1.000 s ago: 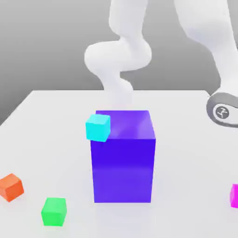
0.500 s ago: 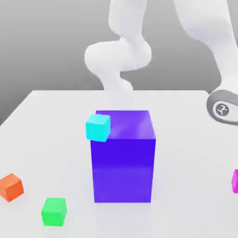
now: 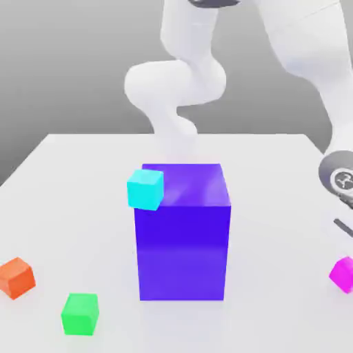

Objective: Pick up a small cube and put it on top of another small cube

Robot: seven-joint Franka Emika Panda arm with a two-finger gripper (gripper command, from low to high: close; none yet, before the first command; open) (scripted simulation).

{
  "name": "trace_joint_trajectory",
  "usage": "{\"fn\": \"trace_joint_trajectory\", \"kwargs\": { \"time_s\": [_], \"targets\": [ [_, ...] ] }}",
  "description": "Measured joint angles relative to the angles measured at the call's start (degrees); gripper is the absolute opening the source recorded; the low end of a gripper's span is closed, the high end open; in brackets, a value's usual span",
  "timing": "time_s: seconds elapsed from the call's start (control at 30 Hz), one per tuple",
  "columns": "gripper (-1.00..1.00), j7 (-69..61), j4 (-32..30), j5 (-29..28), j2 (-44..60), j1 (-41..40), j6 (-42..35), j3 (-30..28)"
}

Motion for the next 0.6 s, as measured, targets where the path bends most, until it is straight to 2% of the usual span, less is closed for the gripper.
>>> {"fn": "trace_joint_trajectory", "kwargs": {
  "time_s": [0.6],
  "targets": [
    [-1.0, -43.76, -2.09, -0.16, -2.59, -21.93, -1.63, 4.85]
  ]
}}
